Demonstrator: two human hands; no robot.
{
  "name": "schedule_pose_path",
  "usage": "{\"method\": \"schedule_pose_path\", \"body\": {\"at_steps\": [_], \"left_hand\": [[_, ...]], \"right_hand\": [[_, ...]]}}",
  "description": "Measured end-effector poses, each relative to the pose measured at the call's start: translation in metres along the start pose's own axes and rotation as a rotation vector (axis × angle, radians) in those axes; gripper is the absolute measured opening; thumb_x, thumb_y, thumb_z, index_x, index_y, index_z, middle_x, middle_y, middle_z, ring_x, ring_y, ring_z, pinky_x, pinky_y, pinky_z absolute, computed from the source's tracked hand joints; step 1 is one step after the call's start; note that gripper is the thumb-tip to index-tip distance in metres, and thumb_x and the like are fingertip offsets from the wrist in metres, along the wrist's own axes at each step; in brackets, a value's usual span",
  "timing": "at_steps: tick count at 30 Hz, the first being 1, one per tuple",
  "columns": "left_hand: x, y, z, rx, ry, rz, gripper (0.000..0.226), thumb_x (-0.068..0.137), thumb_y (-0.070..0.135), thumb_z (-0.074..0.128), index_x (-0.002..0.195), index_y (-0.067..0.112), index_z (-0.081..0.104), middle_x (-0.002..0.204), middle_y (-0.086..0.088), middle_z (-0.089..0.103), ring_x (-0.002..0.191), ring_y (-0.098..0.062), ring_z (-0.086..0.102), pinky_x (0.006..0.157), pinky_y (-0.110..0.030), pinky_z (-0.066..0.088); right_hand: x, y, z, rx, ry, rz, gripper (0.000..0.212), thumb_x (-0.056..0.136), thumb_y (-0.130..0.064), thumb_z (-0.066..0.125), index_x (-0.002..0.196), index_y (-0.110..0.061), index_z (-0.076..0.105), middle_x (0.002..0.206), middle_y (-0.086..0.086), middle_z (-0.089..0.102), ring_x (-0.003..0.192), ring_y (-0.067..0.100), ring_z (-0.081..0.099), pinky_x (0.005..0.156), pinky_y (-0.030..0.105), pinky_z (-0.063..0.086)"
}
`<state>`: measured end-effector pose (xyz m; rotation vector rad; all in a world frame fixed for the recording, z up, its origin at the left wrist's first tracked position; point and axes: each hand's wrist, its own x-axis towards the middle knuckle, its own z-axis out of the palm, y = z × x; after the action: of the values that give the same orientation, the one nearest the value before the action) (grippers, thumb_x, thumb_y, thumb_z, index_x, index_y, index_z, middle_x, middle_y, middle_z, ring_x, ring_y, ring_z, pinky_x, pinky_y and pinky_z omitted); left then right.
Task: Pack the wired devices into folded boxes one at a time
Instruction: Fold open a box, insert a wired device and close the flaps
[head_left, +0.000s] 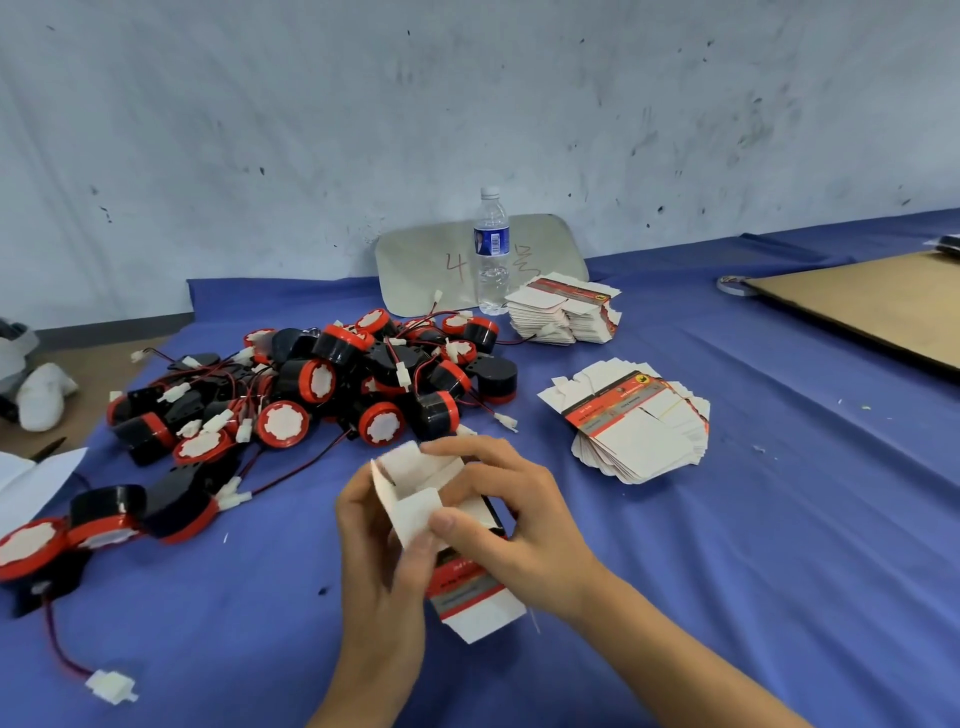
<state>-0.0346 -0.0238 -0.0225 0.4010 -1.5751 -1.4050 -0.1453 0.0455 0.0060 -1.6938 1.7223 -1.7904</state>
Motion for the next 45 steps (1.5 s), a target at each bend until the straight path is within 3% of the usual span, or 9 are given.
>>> {"method": "schedule_pose_path", "body": {"at_steps": [5,8,13,18,22,26,30,35,45], "left_hand": [[0.002,-0.003,-0.005,0.091,0.026,0.046,0.025,0.077,0.008,0.047,0.092,0.029,0.05,0.11,0.01,0.063,0.093,-0.009,0.065,0.069,-0.021,0.053],[0.002,-0.008,-0.005,0.19,0.007,0.006,0.014,0.08,0.018,0.048,0.088,0.029,0.052,0.115,0.014,0.064,0.097,-0.011,0.065,0.068,-0.026,0.053],[-0.003,-0.006,-0.002,0.337,-0.096,0.058,0.044,0.088,0.056,0.044,0.132,0.052,0.045,0.135,0.025,0.053,0.122,0.002,0.053,0.093,-0.02,0.048],[-0.002,-0.005,0.001,0.308,-0.2,0.02,0.054,0.089,0.059,0.038,0.142,0.057,0.028,0.15,0.031,0.031,0.137,0.007,0.031,0.101,-0.007,0.034],[-0.004,-0.005,0.007,0.235,-0.327,-0.052,0.062,0.085,0.066,0.042,0.142,0.049,0.024,0.159,0.012,0.021,0.145,-0.003,0.021,0.116,-0.029,0.03],[-0.006,0.005,0.011,-0.175,-0.246,-0.225,0.071,0.081,0.025,0.054,0.129,0.072,0.031,0.141,0.031,0.045,0.127,-0.002,0.051,0.091,-0.035,0.054],[-0.002,0.007,0.014,-0.477,-0.282,-0.417,0.074,0.063,0.02,0.068,0.135,0.03,0.053,0.124,-0.007,0.065,0.112,-0.023,0.065,0.075,-0.033,0.057],[0.002,0.006,0.012,-0.306,-0.138,-0.384,0.078,0.057,0.032,0.067,0.133,0.027,0.05,0.115,-0.008,0.067,0.106,-0.029,0.066,0.081,-0.043,0.056],[0.007,0.009,0.004,-0.424,-0.216,-0.502,0.054,0.082,-0.005,0.054,0.131,0.019,0.053,0.108,-0.012,0.069,0.096,-0.026,0.068,0.076,-0.037,0.058]], "right_hand": [[-0.002,0.003,0.006,-0.073,-0.057,-0.031,0.038,0.078,-0.008,0.059,0.115,-0.014,0.058,0.107,-0.012,0.06,0.106,0.018,0.052,0.091,0.031,0.044],[-0.002,0.008,0.007,-0.151,-0.07,-0.066,0.039,0.077,-0.004,0.057,0.115,-0.015,0.058,0.105,-0.018,0.06,0.107,0.016,0.051,0.092,0.026,0.044],[-0.002,0.01,0.006,-0.125,0.094,-0.105,0.023,0.087,-0.02,0.054,0.109,-0.018,0.059,0.105,-0.01,0.063,0.099,0.015,0.057,0.087,0.028,0.046],[-0.004,0.011,0.006,-0.166,0.101,-0.133,0.025,0.09,-0.027,0.053,0.109,-0.013,0.06,0.101,-0.005,0.063,0.093,0.018,0.056,0.083,0.028,0.046],[-0.006,0.011,0.005,-0.157,0.1,-0.172,0.031,0.092,-0.028,0.051,0.119,-0.015,0.057,0.099,0.0,0.061,0.09,0.021,0.055,0.08,0.027,0.045],[-0.005,0.008,0.004,-0.182,0.163,-0.294,0.036,0.088,-0.022,0.055,0.123,-0.015,0.054,0.106,0.004,0.058,0.097,0.015,0.055,0.082,0.022,0.044],[-0.006,0.006,0.004,-0.216,0.202,-0.383,0.038,0.084,-0.02,0.055,0.121,-0.01,0.054,0.107,0.011,0.057,0.1,0.017,0.055,0.081,0.026,0.047],[-0.005,0.006,0.01,-0.194,0.2,-0.422,0.04,0.083,-0.015,0.054,0.123,-0.008,0.052,0.11,0.008,0.054,0.103,0.014,0.054,0.088,0.02,0.043],[-0.005,0.007,0.011,-0.194,0.239,-0.416,0.041,0.084,-0.016,0.053,0.124,-0.009,0.049,0.115,0.004,0.054,0.111,0.008,0.051,0.092,0.02,0.042]]}}
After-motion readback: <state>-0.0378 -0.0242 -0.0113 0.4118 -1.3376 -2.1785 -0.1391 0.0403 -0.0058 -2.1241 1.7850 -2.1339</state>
